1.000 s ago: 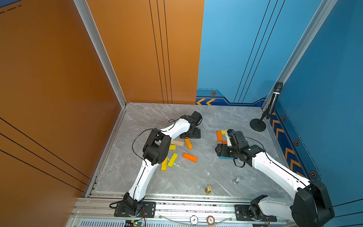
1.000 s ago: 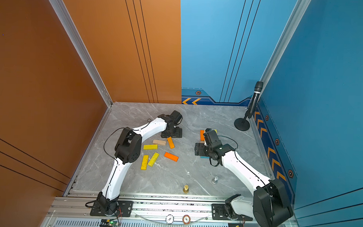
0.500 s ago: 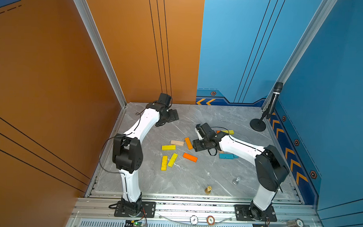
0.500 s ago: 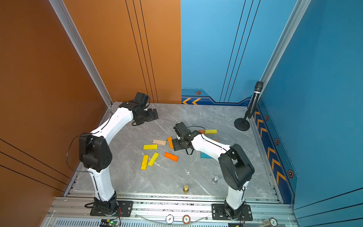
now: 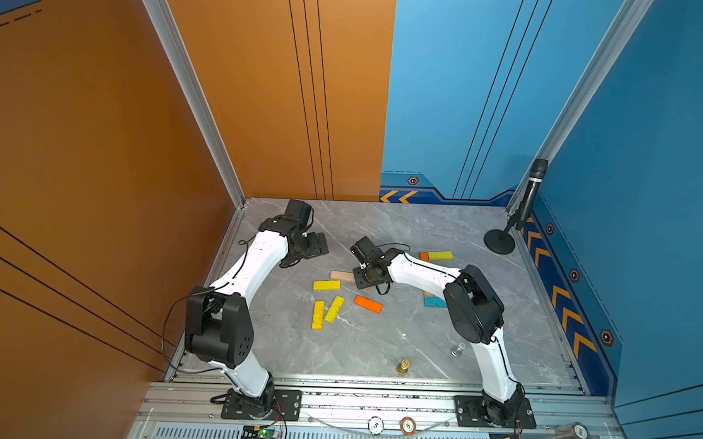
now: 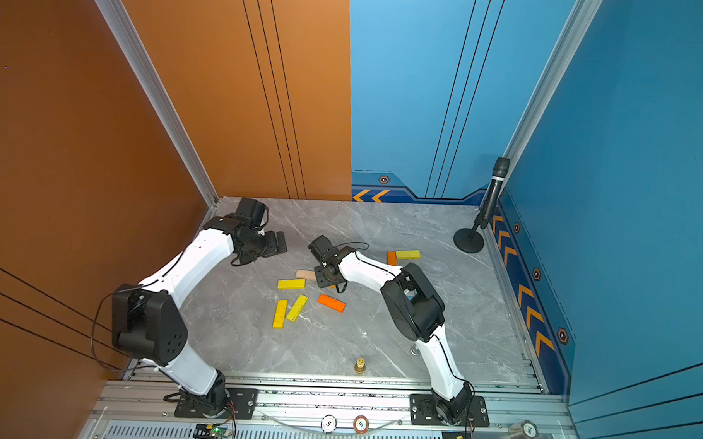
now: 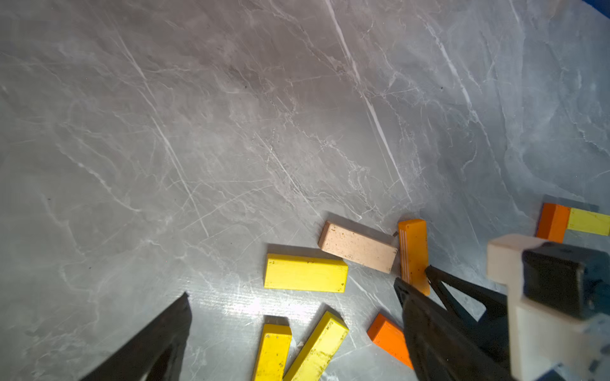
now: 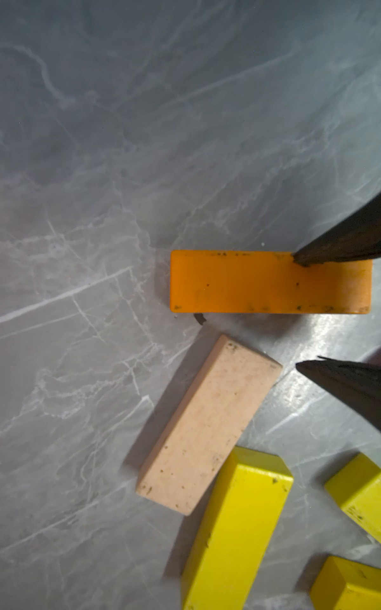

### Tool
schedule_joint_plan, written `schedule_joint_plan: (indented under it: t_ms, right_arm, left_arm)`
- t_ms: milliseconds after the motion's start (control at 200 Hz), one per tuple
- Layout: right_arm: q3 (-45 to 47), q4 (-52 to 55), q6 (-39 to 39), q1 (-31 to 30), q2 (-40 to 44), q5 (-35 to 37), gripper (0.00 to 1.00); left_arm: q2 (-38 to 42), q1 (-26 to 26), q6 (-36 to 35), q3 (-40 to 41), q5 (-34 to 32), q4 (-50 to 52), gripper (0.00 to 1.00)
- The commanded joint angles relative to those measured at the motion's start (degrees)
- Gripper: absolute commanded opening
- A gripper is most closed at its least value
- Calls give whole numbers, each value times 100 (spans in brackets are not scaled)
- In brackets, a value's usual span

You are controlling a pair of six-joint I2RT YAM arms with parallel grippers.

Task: Assemble the number 6 with building blocks
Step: Adjust the building block at the center of the board.

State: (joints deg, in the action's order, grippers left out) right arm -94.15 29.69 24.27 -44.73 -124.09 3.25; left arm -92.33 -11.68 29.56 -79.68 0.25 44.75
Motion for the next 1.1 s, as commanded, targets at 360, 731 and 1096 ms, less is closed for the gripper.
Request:
schedule_joint_plan:
  t_ms: [360,731,1096]
  right_arm:
    - [-490,703,423,-157,-394,915,42]
    - [-477,796,-17,-55,-440,538,49]
    - [-831,687,865,10,-852,357,36]
  left_arm:
    - [522,86,-291,655,200,-467,100]
    - [576,149,-271,762,415,-662,100]
    - [568,263,-258,769,560,-717,99]
